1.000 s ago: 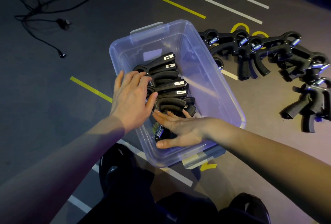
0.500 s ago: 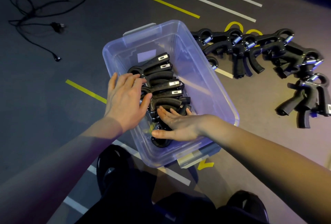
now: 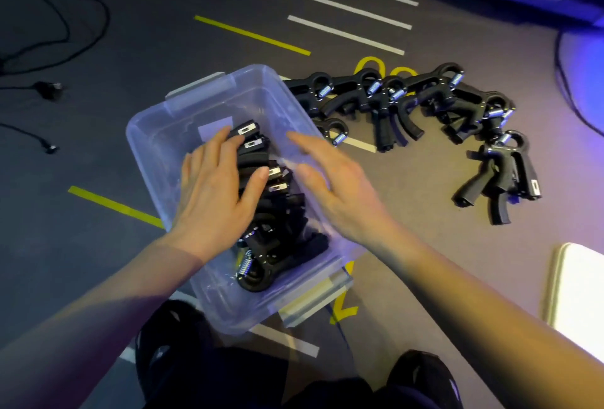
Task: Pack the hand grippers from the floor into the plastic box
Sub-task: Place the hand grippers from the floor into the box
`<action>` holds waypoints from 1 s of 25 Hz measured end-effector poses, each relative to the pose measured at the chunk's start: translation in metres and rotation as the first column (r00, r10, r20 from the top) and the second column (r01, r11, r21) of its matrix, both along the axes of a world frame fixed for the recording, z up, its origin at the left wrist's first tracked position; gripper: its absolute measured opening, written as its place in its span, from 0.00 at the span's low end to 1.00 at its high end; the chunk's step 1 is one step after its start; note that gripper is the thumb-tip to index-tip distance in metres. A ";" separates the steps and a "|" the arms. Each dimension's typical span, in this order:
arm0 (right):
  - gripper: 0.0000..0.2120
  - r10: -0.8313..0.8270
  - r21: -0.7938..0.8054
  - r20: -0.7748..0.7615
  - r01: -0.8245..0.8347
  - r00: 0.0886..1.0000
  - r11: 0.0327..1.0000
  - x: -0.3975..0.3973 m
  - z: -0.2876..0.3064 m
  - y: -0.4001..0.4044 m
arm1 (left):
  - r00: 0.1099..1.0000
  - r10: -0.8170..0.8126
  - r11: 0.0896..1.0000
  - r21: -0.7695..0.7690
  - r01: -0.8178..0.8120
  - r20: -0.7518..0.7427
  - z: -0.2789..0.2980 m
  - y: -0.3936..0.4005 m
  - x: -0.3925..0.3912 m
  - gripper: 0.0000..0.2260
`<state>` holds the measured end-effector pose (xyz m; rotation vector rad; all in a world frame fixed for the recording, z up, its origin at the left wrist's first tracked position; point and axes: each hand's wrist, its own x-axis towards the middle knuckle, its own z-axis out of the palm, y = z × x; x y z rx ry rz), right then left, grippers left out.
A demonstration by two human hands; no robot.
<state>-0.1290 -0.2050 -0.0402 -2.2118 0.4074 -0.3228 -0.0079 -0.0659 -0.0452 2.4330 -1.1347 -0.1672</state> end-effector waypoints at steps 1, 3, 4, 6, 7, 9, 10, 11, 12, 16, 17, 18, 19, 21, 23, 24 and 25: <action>0.24 -0.114 -0.028 0.089 0.117 0.989 0.993 -0.009 0.001 -0.012 | 0.998 -0.062 0.998 -0.019 0.062 -0.001 0.004 -0.013 -0.009 0.30; 0.23 -0.302 -0.085 0.190 0.322 0.934 0.943 -0.030 -0.004 -0.041 | 0.979 -0.202 0.979 -0.014 0.202 0.006 0.007 -0.038 -0.030 0.31; 0.23 -0.386 -0.105 0.198 0.411 0.901 0.906 -0.041 -0.011 -0.058 | 0.965 -0.261 0.965 0.007 0.261 -0.003 0.006 -0.049 -0.040 0.31; 0.25 -0.583 -0.097 0.125 0.594 0.803 0.798 -0.067 -0.031 -0.092 | 0.937 -0.348 0.934 0.074 0.350 -0.035 0.001 -0.064 -0.057 0.34; 0.26 -0.680 -0.096 0.055 0.682 0.731 0.725 -0.083 -0.042 -0.111 | 0.924 -0.381 0.917 0.114 0.383 -0.039 -0.003 -0.070 -0.063 0.35; 0.27 -0.810 -0.162 -0.109 0.793 0.577 0.587 -0.115 -0.062 -0.146 | 0.903 -0.429 0.886 0.191 0.423 -0.008 -0.011 -0.079 -0.071 0.36; 0.27 -0.838 -0.220 -0.196 0.810 0.509 0.544 -0.130 -0.069 -0.162 | 0.896 -0.443 0.874 0.226 0.429 0.011 -0.014 -0.084 -0.072 0.36; 0.26 -0.844 -0.278 -0.284 0.803 0.455 0.527 -0.142 -0.074 -0.175 | 0.894 -0.448 0.867 0.255 0.427 0.026 -0.015 -0.089 -0.073 0.37; 0.26 -0.836 -0.330 -0.360 0.782 0.413 0.529 -0.152 -0.075 -0.187 | 0.892 -0.451 0.862 0.275 0.425 0.038 -0.016 -0.095 -0.072 0.37; 0.29 -0.750 -0.353 -0.555 0.713 0.361 0.605 -0.179 -0.089 -0.226 | 0.863 -0.496 0.841 0.302 0.450 0.094 -0.016 -0.105 -0.071 0.35; 0.31 -0.732 -0.321 -0.579 0.725 0.359 0.609 -0.182 -0.093 -0.231 | 0.859 -0.503 0.836 0.309 0.454 0.098 -0.016 -0.105 -0.071 0.34; 0.30 -0.725 -0.298 -0.591 0.740 0.353 0.603 -0.185 -0.096 -0.236 | 0.857 -0.505 0.833 0.316 0.454 0.099 -0.016 -0.104 -0.070 0.33; 0.28 -0.724 -0.287 -0.600 0.752 0.341 0.593 -0.187 -0.099 -0.239 | 0.858 -0.504 0.832 0.321 0.452 0.098 -0.016 -0.103 -0.070 0.33; 0.27 -0.703 -0.264 -0.633 0.763 0.324 0.590 -0.190 -0.099 -0.246 | 0.861 -0.499 0.833 0.327 0.447 0.095 -0.016 -0.104 -0.071 0.33; 0.28 -0.664 -0.236 -0.672 0.755 0.328 0.612 -0.193 -0.097 -0.249 | 0.865 -0.492 0.836 0.327 0.440 0.093 -0.014 -0.104 -0.071 0.33; 0.28 -0.657 -0.228 -0.675 0.752 0.335 0.618 -0.194 -0.095 -0.250 | 0.867 -0.490 0.836 0.329 0.439 0.090 -0.013 -0.104 -0.071 0.33; 0.27 -0.660 -0.228 -0.666 0.747 0.347 0.624 -0.196 -0.094 -0.249 | 0.867 -0.490 0.835 0.331 0.440 0.085 -0.013 -0.104 -0.071 0.32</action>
